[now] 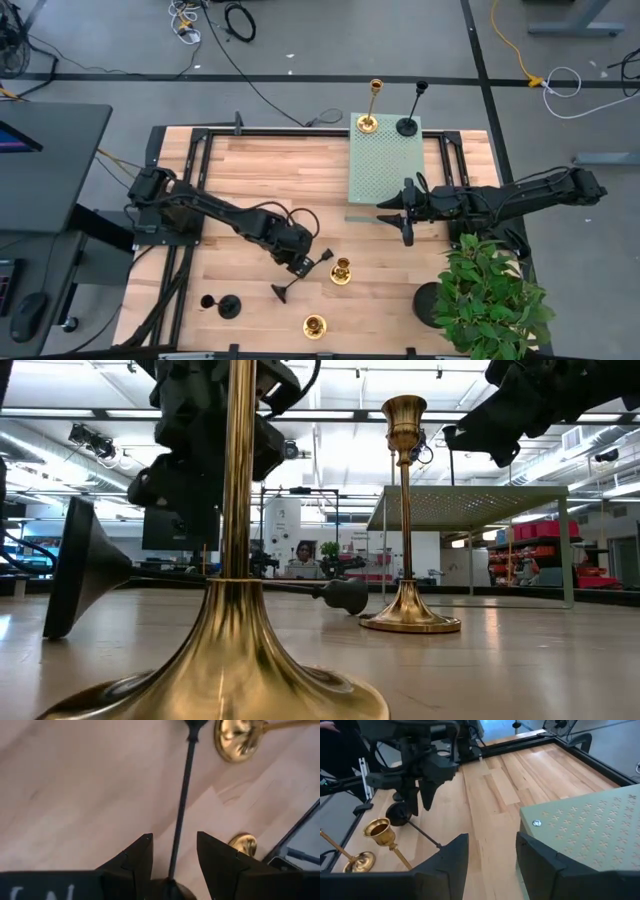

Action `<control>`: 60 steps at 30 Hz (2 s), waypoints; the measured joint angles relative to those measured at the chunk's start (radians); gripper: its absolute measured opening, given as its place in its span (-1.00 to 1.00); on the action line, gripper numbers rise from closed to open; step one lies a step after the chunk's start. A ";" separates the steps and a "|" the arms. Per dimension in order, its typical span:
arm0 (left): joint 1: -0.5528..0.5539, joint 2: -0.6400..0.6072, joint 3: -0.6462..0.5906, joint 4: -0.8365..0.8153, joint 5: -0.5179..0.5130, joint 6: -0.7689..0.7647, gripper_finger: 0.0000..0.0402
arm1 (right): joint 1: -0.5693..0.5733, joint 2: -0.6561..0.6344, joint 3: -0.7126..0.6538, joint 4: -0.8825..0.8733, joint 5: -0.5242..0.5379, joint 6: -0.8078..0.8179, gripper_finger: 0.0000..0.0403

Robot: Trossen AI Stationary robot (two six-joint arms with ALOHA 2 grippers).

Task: Pick & Place candle stick holders
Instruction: Put the right black candle holder on top of the shelf aligned with other black candle holder

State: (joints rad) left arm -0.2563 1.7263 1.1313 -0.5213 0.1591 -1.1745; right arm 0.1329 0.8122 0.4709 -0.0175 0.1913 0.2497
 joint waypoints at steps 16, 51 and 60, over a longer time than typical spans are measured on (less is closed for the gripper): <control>-0.059 0.109 0.034 0.163 0.077 -0.140 -0.24 | 0.000 0.000 0.000 -0.009 -0.025 -0.022 -0.19; -0.063 0.343 0.211 0.087 0.159 -0.111 -0.75 | 0.054 0.000 0.000 -0.042 -0.024 -0.045 -0.19; -0.063 0.343 0.210 0.083 0.142 -0.073 -0.93 | 0.054 0.000 0.000 -0.043 -0.024 -0.045 -0.19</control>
State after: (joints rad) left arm -0.3191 2.0689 1.3415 -0.4384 0.3008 -1.2477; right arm 0.1871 0.8120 0.4709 -0.0608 0.1673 0.2043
